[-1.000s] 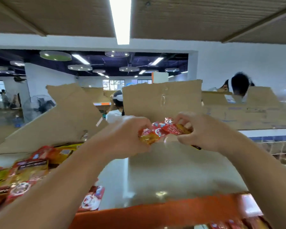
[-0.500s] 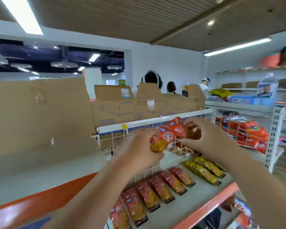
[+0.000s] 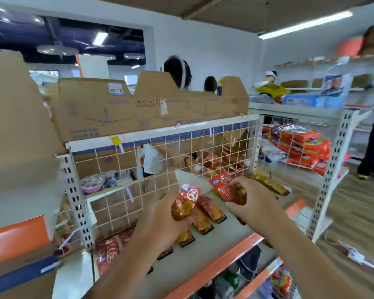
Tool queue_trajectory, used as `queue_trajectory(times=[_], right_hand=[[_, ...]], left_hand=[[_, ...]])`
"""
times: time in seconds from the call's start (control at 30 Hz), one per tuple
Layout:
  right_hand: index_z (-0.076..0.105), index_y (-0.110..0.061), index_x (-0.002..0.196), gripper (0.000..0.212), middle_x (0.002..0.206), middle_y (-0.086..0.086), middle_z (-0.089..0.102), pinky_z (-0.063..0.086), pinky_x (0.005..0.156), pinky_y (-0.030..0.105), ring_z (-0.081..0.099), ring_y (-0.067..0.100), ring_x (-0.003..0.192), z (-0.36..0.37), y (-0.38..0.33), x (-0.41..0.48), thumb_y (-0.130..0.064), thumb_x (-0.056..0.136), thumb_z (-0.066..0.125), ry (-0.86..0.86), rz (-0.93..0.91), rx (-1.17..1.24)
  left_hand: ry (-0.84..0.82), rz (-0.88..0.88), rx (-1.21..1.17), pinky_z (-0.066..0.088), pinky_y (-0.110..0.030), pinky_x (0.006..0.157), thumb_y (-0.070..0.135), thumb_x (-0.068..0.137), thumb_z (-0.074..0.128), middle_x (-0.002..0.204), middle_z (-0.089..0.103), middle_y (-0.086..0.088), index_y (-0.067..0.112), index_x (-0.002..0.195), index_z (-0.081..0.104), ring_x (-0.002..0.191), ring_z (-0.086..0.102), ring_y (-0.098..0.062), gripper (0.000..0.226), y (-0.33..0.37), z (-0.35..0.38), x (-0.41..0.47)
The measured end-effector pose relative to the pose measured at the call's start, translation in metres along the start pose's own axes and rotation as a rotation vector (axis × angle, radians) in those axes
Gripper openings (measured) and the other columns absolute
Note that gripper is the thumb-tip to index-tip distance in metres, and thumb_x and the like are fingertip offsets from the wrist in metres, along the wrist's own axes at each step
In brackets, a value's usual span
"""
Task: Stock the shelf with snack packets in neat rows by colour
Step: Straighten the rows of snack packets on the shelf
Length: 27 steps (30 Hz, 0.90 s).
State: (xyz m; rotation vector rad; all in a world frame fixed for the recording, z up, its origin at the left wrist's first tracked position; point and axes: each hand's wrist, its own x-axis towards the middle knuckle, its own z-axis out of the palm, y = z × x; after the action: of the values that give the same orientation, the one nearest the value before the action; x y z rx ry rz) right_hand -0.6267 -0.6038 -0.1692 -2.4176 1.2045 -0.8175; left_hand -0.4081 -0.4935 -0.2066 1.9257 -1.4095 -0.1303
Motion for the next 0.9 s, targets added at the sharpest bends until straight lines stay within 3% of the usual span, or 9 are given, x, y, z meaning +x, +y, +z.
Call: queue_trajectory(times=[0.1,0.27,0.37,0.5,0.6,0.7,0.8,0.9], right_hand=[[0.054,-0.035,0.125,0.05,0.115,-0.014,0.056,0.048,0.084,0.027,0.054,0.008,0.101,0.039,0.008,0.021,-0.046,0.081,0.075,-0.033,0.005,0.018],[0.057,-0.033,0.126,0.051,0.111,-0.015,0.054,0.041,0.085,0.021,0.055,0.008,0.107,0.097,0.017,0.058,-0.041,0.08,0.078,-0.147,0.013,0.028],[0.059,-0.031,0.125,0.05,0.116,-0.012,0.059,0.043,0.088,0.024,0.055,0.009,0.107,0.126,0.018,0.078,-0.04,0.079,0.077,-0.219,-0.009,0.016],[0.057,-0.034,0.129,0.057,0.121,-0.013,0.059,0.043,0.093,0.026,0.054,0.01,0.115,0.165,0.012,0.103,-0.051,0.077,0.072,-0.278,-0.069,0.014],[0.052,-0.031,0.136,0.063,0.129,-0.009,0.058,0.041,0.097,0.027,0.052,0.014,0.122,0.196,0.006,0.117,-0.052,0.081,0.073,-0.341,-0.094,-0.002],[0.053,-0.031,0.13,0.058,0.125,-0.006,0.058,0.045,0.098,0.032,0.052,0.015,0.119,0.222,0.005,0.132,-0.055,0.08,0.07,-0.387,-0.132,0.021],[0.049,-0.033,0.137,0.065,0.131,-0.007,0.057,0.046,0.103,0.036,0.052,0.016,0.121,0.243,0.009,0.143,-0.058,0.08,0.067,-0.457,-0.177,0.059],[0.044,-0.039,0.136,0.062,0.125,-0.01,0.055,0.057,0.089,0.039,0.057,0.016,0.111,0.257,0.018,0.153,-0.058,0.082,0.068,-0.542,-0.212,0.101]], left_hand=[[0.013,-0.056,0.012,0.052,-0.027,0.08,0.056,0.079,0.081,0.118,0.058,0.017,0.047,0.14,0.051,0.101,0.06,-0.005,0.069,-0.031,0.014,0.016],[0.02,-0.113,0.052,0.039,-0.012,0.067,0.063,0.079,0.079,0.116,0.06,0.016,0.046,0.134,0.055,0.091,0.054,0.0,0.063,-0.07,0.036,0.045],[0.022,-0.153,0.085,0.053,-0.025,0.084,0.072,0.077,0.075,0.12,0.065,0.012,0.046,0.138,0.052,0.104,0.06,-0.008,0.07,-0.092,0.047,0.055],[0.039,-0.227,0.107,0.045,-0.023,0.087,0.069,0.08,0.073,0.118,0.058,0.013,0.041,0.139,0.052,0.109,0.055,-0.009,0.068,-0.118,0.054,0.051],[0.093,-0.326,0.13,0.041,-0.023,0.095,0.065,0.084,0.071,0.133,0.052,0.011,0.039,0.147,0.045,0.119,0.049,-0.01,0.073,-0.14,0.059,0.036],[0.183,-0.414,0.159,0.043,-0.024,0.101,0.063,0.08,0.076,0.138,0.053,0.012,0.037,0.147,0.046,0.119,0.047,-0.007,0.078,-0.157,0.065,0.022],[0.262,-0.499,0.2,0.044,-0.031,0.106,0.058,0.078,0.08,0.139,0.052,0.011,0.035,0.144,0.05,0.124,0.047,-0.011,0.076,-0.16,0.074,0.006],[0.329,-0.611,0.258,0.048,-0.038,0.106,0.068,0.077,0.069,0.142,0.05,0.012,0.036,0.141,0.052,0.126,0.049,-0.014,0.073,-0.15,0.089,-0.011]])
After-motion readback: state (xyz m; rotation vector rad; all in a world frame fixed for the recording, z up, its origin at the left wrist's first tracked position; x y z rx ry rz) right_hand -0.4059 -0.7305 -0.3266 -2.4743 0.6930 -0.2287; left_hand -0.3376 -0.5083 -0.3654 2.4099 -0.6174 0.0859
